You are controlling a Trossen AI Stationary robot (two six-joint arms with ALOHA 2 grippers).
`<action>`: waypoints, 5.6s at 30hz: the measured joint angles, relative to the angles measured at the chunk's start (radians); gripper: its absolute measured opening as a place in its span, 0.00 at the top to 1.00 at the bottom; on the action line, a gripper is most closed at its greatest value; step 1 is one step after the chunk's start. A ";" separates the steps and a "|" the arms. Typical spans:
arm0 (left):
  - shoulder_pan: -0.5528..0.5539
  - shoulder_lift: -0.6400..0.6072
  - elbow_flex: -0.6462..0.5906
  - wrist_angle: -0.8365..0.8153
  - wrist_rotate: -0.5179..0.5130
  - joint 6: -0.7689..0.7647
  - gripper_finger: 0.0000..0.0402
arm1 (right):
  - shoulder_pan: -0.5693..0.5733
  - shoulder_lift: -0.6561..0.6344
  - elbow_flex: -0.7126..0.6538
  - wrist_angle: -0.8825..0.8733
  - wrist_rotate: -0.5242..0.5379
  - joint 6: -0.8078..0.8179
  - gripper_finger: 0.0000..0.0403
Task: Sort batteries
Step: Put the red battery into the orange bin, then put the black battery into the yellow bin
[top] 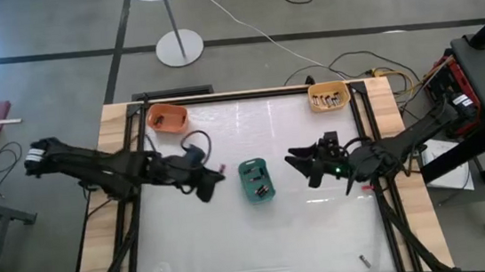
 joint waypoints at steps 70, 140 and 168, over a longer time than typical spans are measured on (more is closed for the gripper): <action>1.296 0.683 0.391 -0.836 0.092 0.491 0.93 | -0.086 -0.366 0.099 -0.780 -0.153 -0.312 0.65; 1.230 0.651 0.880 -1.194 0.029 0.556 0.65 | -0.086 -0.176 0.143 -0.778 -0.153 -0.173 0.73; 0.122 0.572 1.241 -1.091 -0.206 0.243 0.71 | -0.031 -0.052 0.019 -1.261 -0.507 0.223 0.83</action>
